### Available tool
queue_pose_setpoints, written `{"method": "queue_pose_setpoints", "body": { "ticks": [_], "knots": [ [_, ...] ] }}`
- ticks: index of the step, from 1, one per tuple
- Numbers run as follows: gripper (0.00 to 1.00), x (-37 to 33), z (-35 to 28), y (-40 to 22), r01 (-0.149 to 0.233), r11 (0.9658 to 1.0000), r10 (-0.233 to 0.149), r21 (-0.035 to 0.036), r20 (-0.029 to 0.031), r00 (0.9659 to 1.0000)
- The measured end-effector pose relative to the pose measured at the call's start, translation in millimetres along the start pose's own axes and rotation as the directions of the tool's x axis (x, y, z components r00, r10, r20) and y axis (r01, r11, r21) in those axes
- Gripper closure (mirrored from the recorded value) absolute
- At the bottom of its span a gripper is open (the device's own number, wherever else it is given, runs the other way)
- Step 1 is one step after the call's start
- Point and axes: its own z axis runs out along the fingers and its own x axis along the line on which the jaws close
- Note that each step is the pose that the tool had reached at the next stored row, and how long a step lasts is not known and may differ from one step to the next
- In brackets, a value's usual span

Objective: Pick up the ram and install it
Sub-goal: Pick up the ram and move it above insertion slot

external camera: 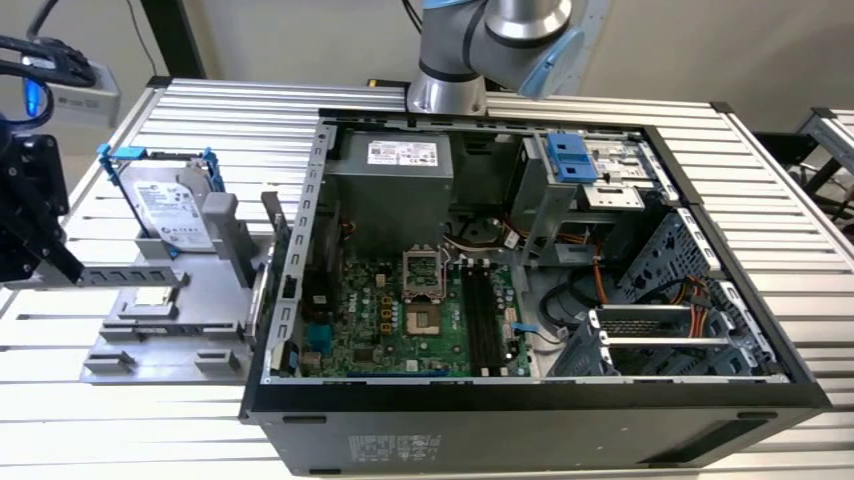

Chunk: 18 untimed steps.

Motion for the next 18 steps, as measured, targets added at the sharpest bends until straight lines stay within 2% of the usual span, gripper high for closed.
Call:
{"method": "queue_pose_setpoints", "body": {
  "ticks": [18],
  "knots": [
    [1.0,-0.8,-15.3,-0.1,0.0,1.0,0.0,0.0,-0.0019,1.0]
  ]
}}
